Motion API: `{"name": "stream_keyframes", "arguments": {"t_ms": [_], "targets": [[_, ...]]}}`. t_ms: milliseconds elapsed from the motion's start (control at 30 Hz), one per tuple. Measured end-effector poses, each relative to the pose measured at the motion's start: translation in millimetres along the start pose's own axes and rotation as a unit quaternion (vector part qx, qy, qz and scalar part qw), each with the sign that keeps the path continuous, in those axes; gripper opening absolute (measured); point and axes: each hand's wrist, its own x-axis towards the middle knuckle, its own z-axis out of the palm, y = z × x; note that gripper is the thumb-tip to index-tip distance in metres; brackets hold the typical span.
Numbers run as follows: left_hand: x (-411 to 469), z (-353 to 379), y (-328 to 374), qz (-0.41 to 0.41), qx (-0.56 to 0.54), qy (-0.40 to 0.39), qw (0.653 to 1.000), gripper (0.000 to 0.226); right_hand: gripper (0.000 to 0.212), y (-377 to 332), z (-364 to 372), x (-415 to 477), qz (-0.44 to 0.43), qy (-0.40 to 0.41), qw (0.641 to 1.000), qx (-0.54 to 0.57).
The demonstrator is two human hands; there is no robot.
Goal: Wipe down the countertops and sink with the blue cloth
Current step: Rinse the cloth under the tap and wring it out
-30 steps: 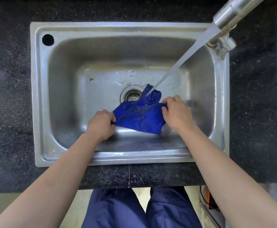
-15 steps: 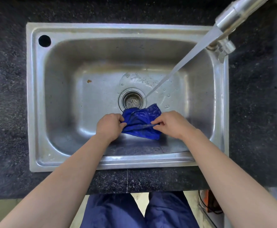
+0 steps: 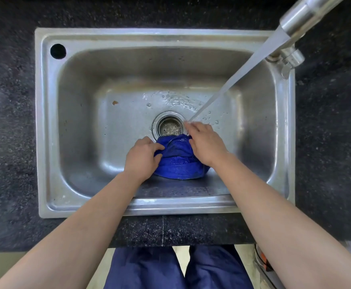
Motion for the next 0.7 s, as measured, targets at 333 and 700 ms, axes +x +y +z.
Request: {"name": "stream_keyframes", "arguments": {"t_ms": [333, 700], "targets": [[4, -1, 11, 0.022, -0.104, 0.058, 0.993, 0.004, 0.023, 11, -10, -22, 0.049, 0.106, 0.986, 0.118], [22, -61, 29, 0.013, -0.217, -0.067, 0.974, 0.026, 0.043, 28, -61, -45, 0.076, 0.011, 0.957, 0.278]]}}
